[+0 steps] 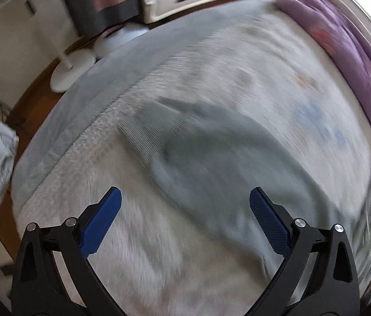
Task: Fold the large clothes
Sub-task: 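Grasp the hoodie sleeve cuff with the left gripper and lift it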
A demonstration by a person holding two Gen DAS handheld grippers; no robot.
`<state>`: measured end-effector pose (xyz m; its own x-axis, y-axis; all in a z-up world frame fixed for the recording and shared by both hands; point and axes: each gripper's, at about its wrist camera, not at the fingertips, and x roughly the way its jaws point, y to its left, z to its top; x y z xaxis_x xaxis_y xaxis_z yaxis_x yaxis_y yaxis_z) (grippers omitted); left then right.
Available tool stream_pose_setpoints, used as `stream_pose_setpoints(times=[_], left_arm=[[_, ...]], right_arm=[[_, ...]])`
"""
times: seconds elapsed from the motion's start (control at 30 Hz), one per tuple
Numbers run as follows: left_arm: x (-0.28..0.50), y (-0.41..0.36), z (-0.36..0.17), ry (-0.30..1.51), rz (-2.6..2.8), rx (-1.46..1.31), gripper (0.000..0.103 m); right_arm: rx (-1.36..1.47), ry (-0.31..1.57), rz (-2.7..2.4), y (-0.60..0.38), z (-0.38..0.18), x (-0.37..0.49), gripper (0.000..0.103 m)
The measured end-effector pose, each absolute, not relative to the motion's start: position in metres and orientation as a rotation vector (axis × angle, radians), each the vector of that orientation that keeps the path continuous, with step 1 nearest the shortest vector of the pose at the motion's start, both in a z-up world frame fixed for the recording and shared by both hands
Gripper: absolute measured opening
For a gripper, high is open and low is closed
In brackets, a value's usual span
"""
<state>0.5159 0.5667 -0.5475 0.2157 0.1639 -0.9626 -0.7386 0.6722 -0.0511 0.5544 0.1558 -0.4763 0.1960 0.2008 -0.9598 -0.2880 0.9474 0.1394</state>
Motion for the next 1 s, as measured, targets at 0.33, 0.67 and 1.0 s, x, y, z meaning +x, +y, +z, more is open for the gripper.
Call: stream_pose_setpoints(times=[0.33,0.67,1.0], left_arm=[[0.529,0.617,-0.596,1.171,0.7,-0.687,0.018],[0.48,0.63,-0.498,0.996,0.742,-0.641,0.014],[0.497,0.486,-0.397,0.893,0.526,-0.39,0.014]], right_arm=[[-0.062,1.42,0.375,0.159,-0.539,0.581,0.028],[0.036,1.546,0.498,0.201,-0.61,0.602,0.021],[0.104,1.538,0.577,0.159,-0.607,0.605,0.021]])
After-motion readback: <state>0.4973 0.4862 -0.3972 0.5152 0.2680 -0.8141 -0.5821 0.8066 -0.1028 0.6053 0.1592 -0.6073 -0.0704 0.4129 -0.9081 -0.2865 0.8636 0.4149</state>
